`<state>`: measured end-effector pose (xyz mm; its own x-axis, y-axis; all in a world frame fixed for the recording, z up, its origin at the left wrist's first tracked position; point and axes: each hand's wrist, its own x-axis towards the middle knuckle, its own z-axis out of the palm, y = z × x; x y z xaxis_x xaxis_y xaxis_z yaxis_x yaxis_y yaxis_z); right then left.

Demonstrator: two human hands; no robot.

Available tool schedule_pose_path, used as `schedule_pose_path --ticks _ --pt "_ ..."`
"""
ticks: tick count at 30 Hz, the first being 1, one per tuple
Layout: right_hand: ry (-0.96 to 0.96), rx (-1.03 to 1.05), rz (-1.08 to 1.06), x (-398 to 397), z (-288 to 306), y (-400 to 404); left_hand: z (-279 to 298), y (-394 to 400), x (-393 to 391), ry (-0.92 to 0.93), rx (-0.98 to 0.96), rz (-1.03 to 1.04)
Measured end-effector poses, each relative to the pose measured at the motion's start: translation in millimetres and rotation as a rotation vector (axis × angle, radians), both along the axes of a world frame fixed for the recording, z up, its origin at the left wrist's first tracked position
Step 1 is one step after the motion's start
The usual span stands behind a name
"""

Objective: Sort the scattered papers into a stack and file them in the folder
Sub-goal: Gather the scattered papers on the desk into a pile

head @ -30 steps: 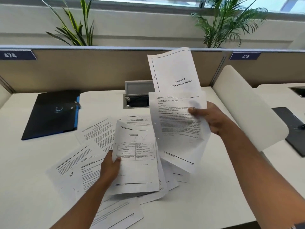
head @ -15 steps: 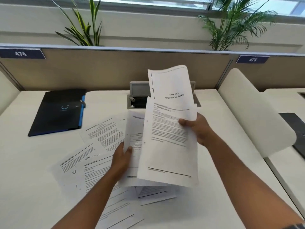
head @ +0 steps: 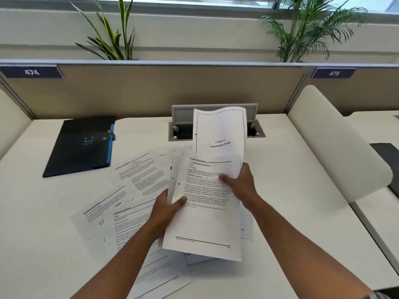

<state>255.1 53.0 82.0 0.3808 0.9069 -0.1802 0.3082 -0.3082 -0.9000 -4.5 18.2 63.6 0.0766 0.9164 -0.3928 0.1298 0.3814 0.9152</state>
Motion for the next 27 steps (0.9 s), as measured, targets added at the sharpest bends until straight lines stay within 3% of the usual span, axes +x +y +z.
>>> schedule_pose_path --ticks 8,14,17,22,27 --pt "0.235 -0.09 -0.101 16.8 -5.0 2.9 -13.7 -4.7 -12.4 0.201 0.004 0.014" --pt "0.235 -0.104 -0.253 40.6 -16.3 -10.0 -22.4 -6.3 -23.2 0.366 0.023 0.077" --pt "0.334 -0.076 -0.365 52.2 -20.6 -16.6 -28.6 -6.9 -32.1 0.415 0.015 0.12" --pt "0.568 0.067 -0.477 57.3 -12.9 -20.2 -31.5 -7.1 -36.0 0.375 -0.03 0.181" --pt "0.579 0.095 -0.344 38.6 -8.8 -28.7 -26.1 -5.0 -26.8 0.285 -0.043 0.196"
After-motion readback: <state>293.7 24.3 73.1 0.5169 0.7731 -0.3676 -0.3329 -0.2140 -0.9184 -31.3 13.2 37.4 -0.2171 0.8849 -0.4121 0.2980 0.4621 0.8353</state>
